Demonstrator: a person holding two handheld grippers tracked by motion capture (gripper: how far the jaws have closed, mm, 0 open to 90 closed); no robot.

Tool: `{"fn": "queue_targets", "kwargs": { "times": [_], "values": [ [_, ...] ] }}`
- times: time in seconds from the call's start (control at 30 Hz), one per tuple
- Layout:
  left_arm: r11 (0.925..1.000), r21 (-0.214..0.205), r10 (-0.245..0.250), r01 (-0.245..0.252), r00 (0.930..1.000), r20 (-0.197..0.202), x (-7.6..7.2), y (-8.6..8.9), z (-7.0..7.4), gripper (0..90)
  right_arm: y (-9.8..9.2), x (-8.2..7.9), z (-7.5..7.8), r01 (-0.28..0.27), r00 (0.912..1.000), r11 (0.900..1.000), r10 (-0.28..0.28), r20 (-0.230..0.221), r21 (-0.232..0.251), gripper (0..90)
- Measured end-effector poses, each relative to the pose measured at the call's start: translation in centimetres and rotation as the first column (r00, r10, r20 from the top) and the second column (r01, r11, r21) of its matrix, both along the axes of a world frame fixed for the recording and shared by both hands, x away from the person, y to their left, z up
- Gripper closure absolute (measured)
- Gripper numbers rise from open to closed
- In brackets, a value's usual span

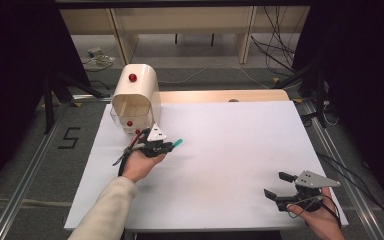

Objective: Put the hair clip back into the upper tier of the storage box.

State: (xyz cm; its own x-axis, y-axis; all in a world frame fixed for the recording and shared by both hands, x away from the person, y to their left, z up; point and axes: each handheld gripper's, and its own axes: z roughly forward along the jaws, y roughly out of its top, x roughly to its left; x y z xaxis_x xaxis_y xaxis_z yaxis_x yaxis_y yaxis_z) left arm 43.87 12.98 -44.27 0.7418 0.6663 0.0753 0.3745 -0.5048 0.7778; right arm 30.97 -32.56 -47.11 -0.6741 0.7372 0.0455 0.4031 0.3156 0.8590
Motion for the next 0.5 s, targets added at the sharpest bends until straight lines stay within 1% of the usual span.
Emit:
{"fn": "queue_targets", "kwargs": {
  "times": [0.03, 0.1, 0.17, 0.2, 0.27, 0.3, 0.37, 0.5],
  "values": [
    [1.0000, 0.007, -0.003, 0.003, 1.0000, -0.001, 0.0, 0.1, 0.1, 83.0, 0.0, 0.0, 0.0, 0.000, 1.0000, 1.0000, 0.000, 0.000, 0.000, 16.8],
    [1.0000, 0.001, 0.002, -0.002, 1.0000, -0.003, 0.0, 0.2, 0.3, 83.1, 0.0, 0.0, 0.0, -0.001, 1.0000, 1.0000, 0.001, 0.001, -0.001, 16.8],
    [1.0000, 0.003, 0.006, -0.006, 1.0000, 0.005, 0.0, 0.3, 0.5, 83.0, 0.0, 0.0, 0.0, 0.000, 1.0000, 1.0000, 0.000, 0.000, -0.001, 16.8],
    [1.0000, 0.000, 0.009, -0.009, 1.0000, 0.002, -0.1, 0.3, 0.6, 83.0, 0.0, 0.0, 0.0, 0.000, 1.0000, 1.0000, 0.000, 0.000, 0.000, 16.8],
    [0.9999, 0.006, 0.012, -0.012, 0.9999, -0.001, -0.1, 0.4, 0.7, 83.0, 0.0, 0.0, 0.0, 0.000, 1.0000, 1.0000, 0.000, 0.000, 0.001, 16.8],
    [0.9998, 0.002, 0.017, -0.017, 0.9998, 0.003, -0.1, 0.4, 0.7, 83.1, 0.0, 0.0, 0.0, 0.000, 1.0000, 1.0000, 0.000, 0.000, -0.001, 16.8],
    [0.9998, 0.008, 0.017, -0.017, 0.9999, -0.001, 0.0, 0.5, 0.9, 83.1, 0.0, 0.0, 0.0, 0.001, 1.0000, 1.0000, -0.001, 0.000, -0.002, 16.8],
    [0.9997, 0.005, 0.022, -0.022, 0.9997, -0.004, 0.0, 0.7, 1.1, 83.1, 0.0, 0.0, 0.0, 0.000, 1.0000, 1.0000, 0.000, 0.000, -0.001, 16.8]
  ]
}}
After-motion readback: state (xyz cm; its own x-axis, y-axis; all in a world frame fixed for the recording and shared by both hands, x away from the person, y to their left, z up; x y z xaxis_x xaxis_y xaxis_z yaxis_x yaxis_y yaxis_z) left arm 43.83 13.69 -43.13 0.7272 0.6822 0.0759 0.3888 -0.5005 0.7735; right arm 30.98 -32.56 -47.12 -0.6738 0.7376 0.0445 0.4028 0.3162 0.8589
